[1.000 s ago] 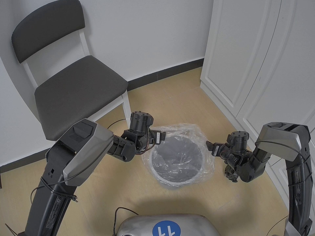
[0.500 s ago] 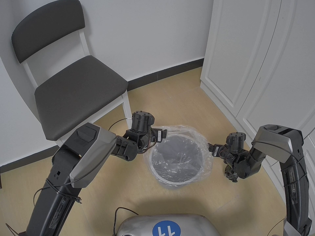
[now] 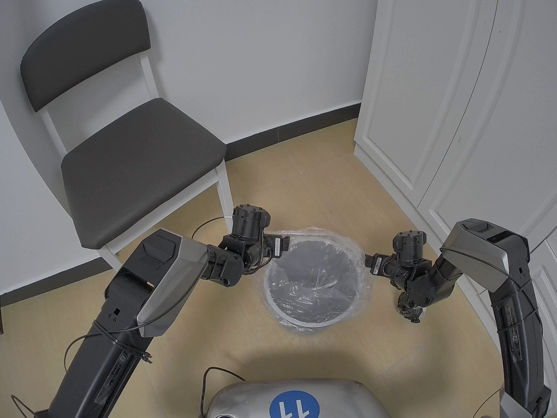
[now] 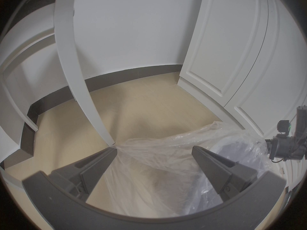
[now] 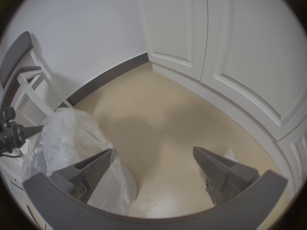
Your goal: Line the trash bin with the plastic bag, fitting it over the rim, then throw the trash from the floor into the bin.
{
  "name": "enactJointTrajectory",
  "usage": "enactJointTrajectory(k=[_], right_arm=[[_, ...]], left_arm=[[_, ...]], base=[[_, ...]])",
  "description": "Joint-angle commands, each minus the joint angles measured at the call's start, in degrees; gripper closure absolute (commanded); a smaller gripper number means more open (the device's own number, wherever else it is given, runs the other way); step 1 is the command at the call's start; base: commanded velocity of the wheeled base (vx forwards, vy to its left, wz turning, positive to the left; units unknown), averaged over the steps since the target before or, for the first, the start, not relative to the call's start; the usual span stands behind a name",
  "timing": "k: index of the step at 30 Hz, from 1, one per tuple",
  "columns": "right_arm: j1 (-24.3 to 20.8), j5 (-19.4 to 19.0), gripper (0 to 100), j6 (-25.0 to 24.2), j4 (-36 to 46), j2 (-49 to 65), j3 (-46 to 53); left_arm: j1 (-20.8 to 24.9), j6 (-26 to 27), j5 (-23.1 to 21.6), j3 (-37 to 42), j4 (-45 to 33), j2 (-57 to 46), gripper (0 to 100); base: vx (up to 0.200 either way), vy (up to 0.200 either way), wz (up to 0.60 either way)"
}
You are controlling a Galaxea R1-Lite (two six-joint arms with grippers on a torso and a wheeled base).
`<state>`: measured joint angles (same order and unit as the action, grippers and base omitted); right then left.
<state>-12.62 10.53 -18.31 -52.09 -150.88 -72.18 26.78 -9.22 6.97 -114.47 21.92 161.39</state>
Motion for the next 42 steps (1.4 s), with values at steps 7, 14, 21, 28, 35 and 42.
enactJointTrajectory(k=[7, 14, 21, 28, 35, 42], right_arm=[[-0.04, 0.1, 0, 0.03, 5.68, -0.38, -3.23], [-0.13, 0.1, 0, 0.03, 10.17, -0.29, -5.34], [-0.48, 0.54, 0, 0.12, 11.66, -0.29, -5.87], [-0.57, 0.54, 0, 0.29, 10.87, 3.31, -1.82], [-0.39, 0.01, 0, 0.47, 8.32, 10.7, 3.63], [-0.13, -0.07, 0, 2.67, 7.35, 14.92, 8.28]], left_arm=[[-1.03, -0.1, 0.15, -0.12, 0.14, 0.42, 0], [-2.09, -0.19, 0.32, -0.12, -0.12, 0.33, 0], [-2.61, -0.45, 2.17, -0.12, -0.65, 0.5, 0], [-2.09, -2.65, 3.22, 2.23, -0.74, -2.57, 0], [-0.59, -5.55, 1.29, 10.76, 0.05, -9.69, 0], [-1.29, -5.02, 1.64, 16.56, -1.0, -13.03, 0]], base=[[0.0, 0.0, 0.0], [0.0, 0.0, 0.0], [0.0, 0.0, 0.0], [0.0, 0.0, 0.0], [0.0, 0.0, 0.0], [0.0, 0.0, 0.0]])
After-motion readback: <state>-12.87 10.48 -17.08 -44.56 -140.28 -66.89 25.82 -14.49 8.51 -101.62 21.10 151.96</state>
